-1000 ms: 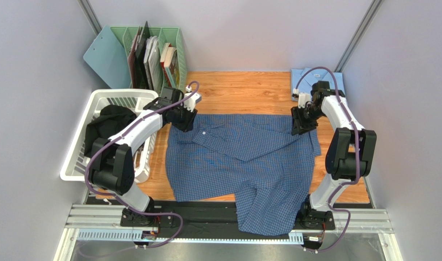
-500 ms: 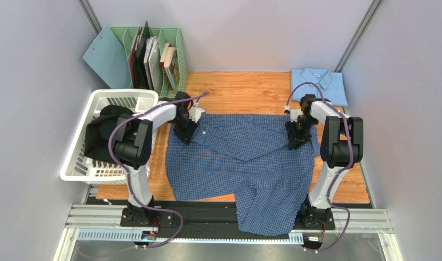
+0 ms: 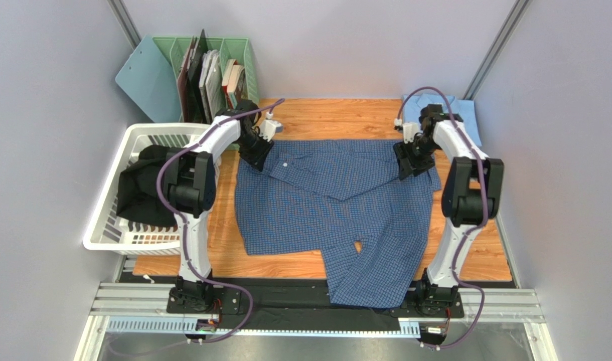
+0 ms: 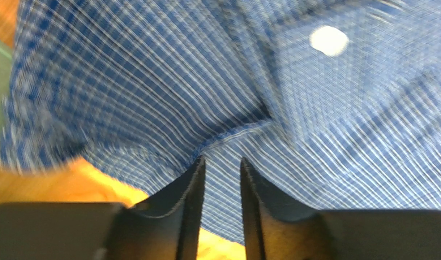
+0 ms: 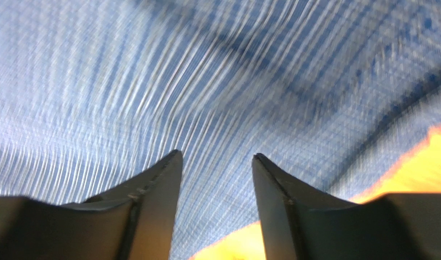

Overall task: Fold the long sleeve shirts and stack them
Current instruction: Fold the shirt

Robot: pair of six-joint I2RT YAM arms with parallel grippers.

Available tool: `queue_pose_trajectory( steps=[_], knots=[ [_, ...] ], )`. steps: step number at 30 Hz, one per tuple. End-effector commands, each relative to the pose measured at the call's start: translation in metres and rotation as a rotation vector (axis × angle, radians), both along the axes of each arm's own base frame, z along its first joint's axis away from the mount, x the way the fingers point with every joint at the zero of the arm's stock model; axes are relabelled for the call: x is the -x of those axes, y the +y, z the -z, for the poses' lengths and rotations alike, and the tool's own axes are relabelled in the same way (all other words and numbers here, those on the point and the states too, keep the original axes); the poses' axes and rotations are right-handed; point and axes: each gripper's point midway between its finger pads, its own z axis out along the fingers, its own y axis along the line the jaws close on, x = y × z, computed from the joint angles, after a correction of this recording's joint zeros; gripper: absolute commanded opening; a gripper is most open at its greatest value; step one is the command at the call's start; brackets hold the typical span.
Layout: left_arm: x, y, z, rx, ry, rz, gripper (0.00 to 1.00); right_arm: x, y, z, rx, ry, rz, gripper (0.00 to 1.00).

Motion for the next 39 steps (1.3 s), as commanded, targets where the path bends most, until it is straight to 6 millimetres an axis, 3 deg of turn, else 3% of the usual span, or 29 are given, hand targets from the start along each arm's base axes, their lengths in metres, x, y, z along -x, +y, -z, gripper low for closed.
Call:
queue_pose_trajectory(
  steps=[1,3,4,6,9,15,20,23,25,27,29,30,32,33,35,36,37,39],
  knots=[
    [0.038,-0.019,-0.072,0.125,-0.146,0.152,0.40,0.048,0.005,-0.076,-0.018,-0.157,-0.177,0.58],
    [0.064,-0.016,-0.058,0.085,-0.112,0.170,0.41,0.067,0.006,-0.080,0.007,-0.175,-0.220,0.58],
    [0.072,-0.015,-0.051,0.070,-0.091,0.164,0.41,0.083,0.006,-0.065,0.010,-0.122,-0.224,0.57],
    [0.082,-0.008,-0.030,0.029,-0.038,0.134,0.41,0.093,0.005,-0.054,0.019,-0.092,-0.201,0.55],
    [0.082,0.004,-0.007,-0.046,0.015,0.118,0.40,0.107,0.006,-0.029,0.013,-0.039,-0.172,0.54],
    [0.070,0.010,0.017,-0.115,0.053,0.114,0.38,0.101,-0.006,0.014,0.071,-0.008,-0.140,0.51],
    [0.068,0.005,0.024,-0.149,0.121,0.134,0.34,0.107,-0.021,0.038,0.100,0.062,-0.128,0.50],
    [0.057,-0.001,0.023,-0.150,0.132,0.124,0.32,0.110,-0.035,0.048,0.118,0.096,-0.102,0.50],
    [0.042,-0.004,0.023,-0.157,0.122,0.124,0.30,0.104,-0.039,0.046,0.117,0.089,-0.092,0.49],
    [0.035,-0.008,0.016,-0.149,0.108,0.125,0.29,0.099,-0.038,0.030,0.087,0.054,-0.104,0.50],
    [0.035,-0.015,0.004,-0.097,0.083,0.141,0.33,0.105,-0.023,0.000,-0.016,0.024,-0.137,0.52],
    [0.044,-0.023,-0.012,-0.036,0.063,0.156,0.38,0.108,-0.019,-0.027,-0.021,-0.061,-0.216,0.55],
    [0.065,-0.035,-0.041,0.080,0.027,0.197,0.43,0.140,-0.008,-0.046,-0.059,-0.081,-0.317,0.61],
    [0.071,-0.037,-0.050,0.106,0.005,0.220,0.47,0.151,-0.008,-0.066,-0.023,-0.177,-0.410,0.61],
    [0.094,-0.036,-0.067,0.148,-0.032,0.247,0.50,0.197,-0.003,-0.054,-0.035,-0.122,-0.509,0.63],
    [0.102,-0.037,-0.072,0.171,-0.042,0.274,0.57,0.212,-0.003,-0.050,-0.025,-0.130,-0.593,0.63],
    [0.108,-0.035,-0.074,0.175,-0.050,0.281,0.58,0.227,-0.004,-0.052,0.008,-0.144,-0.630,0.63],
    [0.125,-0.031,-0.073,0.181,-0.043,0.302,0.59,0.253,-0.004,-0.032,0.021,-0.108,-0.702,0.62]
  ],
)
